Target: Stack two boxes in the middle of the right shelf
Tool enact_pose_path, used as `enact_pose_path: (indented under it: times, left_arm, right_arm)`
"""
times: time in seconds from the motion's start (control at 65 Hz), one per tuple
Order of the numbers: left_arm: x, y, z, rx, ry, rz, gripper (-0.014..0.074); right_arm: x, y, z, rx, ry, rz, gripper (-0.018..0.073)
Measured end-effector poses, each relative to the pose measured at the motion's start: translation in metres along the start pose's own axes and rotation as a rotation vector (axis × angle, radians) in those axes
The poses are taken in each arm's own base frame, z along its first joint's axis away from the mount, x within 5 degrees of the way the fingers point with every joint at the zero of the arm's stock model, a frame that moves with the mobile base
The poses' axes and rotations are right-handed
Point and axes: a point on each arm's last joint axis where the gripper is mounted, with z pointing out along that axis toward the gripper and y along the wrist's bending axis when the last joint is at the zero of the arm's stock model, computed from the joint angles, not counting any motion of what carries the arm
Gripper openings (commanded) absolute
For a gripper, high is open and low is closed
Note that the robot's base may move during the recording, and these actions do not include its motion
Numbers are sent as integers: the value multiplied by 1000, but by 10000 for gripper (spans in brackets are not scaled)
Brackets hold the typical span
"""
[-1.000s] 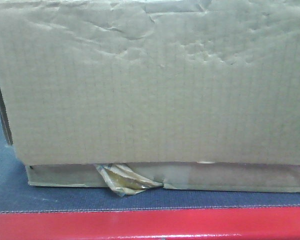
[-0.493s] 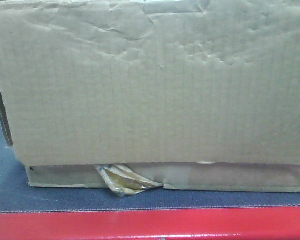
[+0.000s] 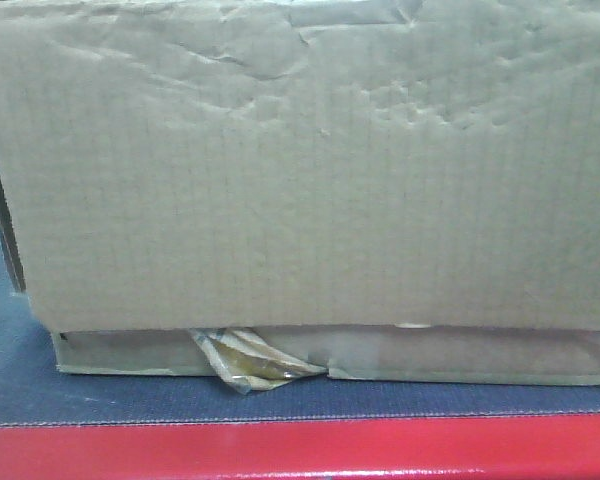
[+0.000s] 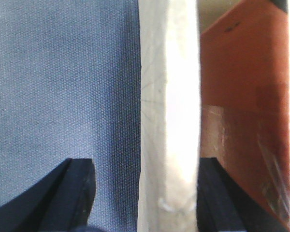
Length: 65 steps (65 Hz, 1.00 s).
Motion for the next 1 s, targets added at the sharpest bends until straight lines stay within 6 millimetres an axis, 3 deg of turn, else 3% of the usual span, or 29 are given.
enact_pose_path:
  times: [0.231, 0.369, 0.693, 0.785, 1.0]
  left_arm:
    - [0, 0, 0, 0, 0, 0, 330]
    - [0, 0, 0, 0, 0, 0, 330]
    - [1, 2, -11, 5, -27, -1, 330]
    - [1, 3, -12, 2, -30, 0, 330]
    - [1, 3, -12, 2, -28, 0, 330]
  right_arm:
    - [-78, 2, -2, -10, 147, 6, -160]
    - [-102, 2, 15, -13, 293, 6, -160]
    - [-107, 8, 35, -54, 416, 99, -154]
    - [-117, 10, 42, -67, 447, 121, -151]
    - [-145, 12, 84, -80, 622, 122, -136]
